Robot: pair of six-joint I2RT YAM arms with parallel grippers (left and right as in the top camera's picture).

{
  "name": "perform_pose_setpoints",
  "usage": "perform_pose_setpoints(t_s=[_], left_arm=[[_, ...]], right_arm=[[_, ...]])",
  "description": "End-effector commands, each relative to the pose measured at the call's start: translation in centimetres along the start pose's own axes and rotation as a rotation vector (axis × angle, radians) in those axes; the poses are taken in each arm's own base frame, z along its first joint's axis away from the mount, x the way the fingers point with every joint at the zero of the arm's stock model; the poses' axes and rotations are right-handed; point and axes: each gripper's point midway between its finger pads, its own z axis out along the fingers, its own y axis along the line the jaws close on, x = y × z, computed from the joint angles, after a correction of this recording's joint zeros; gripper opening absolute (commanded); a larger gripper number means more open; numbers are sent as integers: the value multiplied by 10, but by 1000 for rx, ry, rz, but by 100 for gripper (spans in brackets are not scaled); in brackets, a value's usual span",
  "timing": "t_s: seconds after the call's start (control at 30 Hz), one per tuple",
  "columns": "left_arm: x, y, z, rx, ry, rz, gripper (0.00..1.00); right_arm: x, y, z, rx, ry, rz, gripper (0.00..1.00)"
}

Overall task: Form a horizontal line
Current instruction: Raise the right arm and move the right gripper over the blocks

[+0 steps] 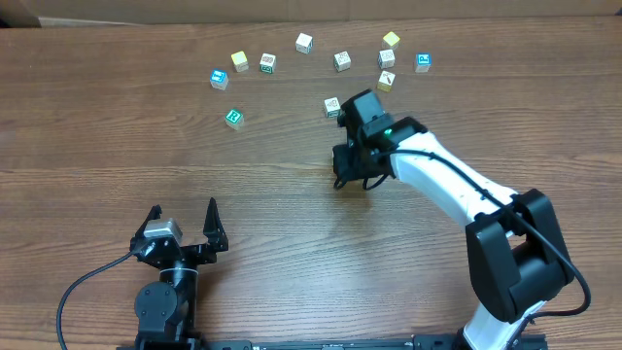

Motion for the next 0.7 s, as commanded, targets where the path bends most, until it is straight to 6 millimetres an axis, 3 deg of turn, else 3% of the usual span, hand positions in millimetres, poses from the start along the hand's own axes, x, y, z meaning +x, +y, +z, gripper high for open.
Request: perform_pose_setpoints(t_s=[0.0, 0.07, 0.4, 0.67], left_arm=[[-1, 0, 0, 3, -6, 21, 100], [-1, 0, 0, 4, -6, 21, 100], [-1, 0, 0, 4, -6, 21, 99], [-1, 0, 0, 4, -6, 21, 100]], right_arm=[[3, -11, 5, 72, -15, -36, 18], [6, -10, 7, 72, -8, -40, 14], [5, -9, 10, 67, -21, -43, 16], [25, -19, 28, 75, -7, -43, 11]])
